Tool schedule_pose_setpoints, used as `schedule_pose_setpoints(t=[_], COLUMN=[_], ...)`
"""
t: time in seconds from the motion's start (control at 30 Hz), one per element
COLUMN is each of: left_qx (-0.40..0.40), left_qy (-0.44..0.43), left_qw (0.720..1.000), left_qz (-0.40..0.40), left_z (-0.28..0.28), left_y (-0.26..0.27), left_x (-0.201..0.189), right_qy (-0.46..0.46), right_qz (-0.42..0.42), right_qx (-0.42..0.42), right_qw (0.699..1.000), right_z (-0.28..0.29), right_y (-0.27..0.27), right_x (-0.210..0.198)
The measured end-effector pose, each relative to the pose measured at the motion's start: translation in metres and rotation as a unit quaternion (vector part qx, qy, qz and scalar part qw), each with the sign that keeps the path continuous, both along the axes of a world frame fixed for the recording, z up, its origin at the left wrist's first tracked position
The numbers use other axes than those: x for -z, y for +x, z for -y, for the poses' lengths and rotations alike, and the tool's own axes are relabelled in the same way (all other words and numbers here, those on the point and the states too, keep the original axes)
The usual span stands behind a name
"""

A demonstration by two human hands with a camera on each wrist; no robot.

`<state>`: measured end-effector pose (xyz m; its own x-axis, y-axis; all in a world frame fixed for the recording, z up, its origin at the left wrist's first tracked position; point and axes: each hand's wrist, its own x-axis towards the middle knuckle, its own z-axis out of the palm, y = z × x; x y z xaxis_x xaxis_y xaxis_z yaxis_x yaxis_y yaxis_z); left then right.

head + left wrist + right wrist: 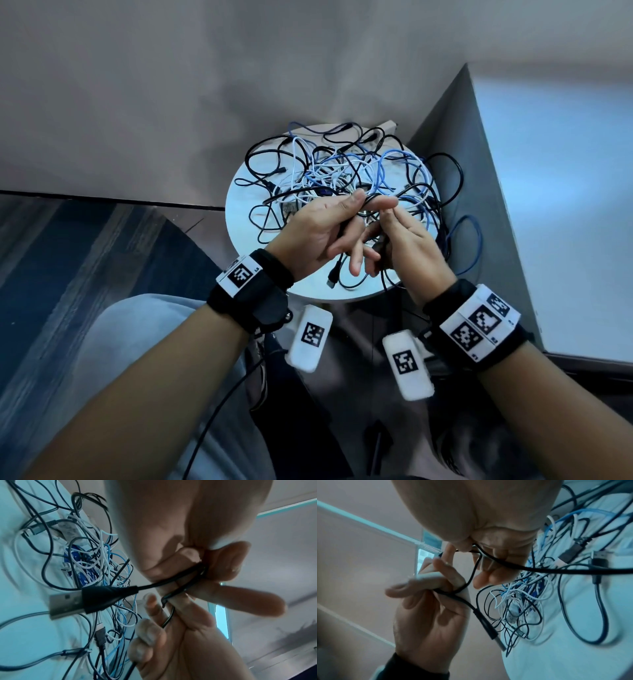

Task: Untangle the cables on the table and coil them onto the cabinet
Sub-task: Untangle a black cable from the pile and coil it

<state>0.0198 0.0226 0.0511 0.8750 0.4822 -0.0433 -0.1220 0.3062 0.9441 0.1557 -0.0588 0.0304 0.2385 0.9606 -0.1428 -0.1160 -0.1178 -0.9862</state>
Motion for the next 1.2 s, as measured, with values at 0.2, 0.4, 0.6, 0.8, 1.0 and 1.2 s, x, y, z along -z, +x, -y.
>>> schedule_pose_setpoints(t=[0.2, 0.4, 0.6, 0.8, 1.0, 1.2], left_qx=[-0.075, -0.109, -0.160, -0.155, -0.091, -0.058], left_qy=[0.018, 0.018, 0.046, 0.260, 0.337, 0.347], left_qw=[0.997, 0.994, 0.986, 0.945, 0.919, 0.908], left_qz=[-0.026, -0.007, -0.014, -0.124, -0.183, -0.228], left_z=[-0.001, -0.002, -0.007, -0.005, -0.002, -0.007], left_y=[0.003, -0.001, 0.000, 0.001, 0.002, 0.000], left_x=[0.004, 0.001, 0.000, 0.017, 0.018, 0.015], right_qy=[-0.149, -0.115, -0.097, -0.088, -0.015, 0.037], right_qz=[-0.125, 0.064, 0.281, 0.301, 0.271, 0.373], right_qx=[-0.061, -0.034, -0.128, -0.087, 0.055, 0.064], right_qw=[0.979, 0.991, 0.946, 0.946, 0.961, 0.925], right_z=[-0.004, -0.005, 0.001, 0.001, 0.003, 0.004], right_y=[0.011, 0.006, -0.010, -0.006, 0.000, -0.003], right_x=[0.004, 0.009, 0.012, -0.010, -0.016, -0.008])
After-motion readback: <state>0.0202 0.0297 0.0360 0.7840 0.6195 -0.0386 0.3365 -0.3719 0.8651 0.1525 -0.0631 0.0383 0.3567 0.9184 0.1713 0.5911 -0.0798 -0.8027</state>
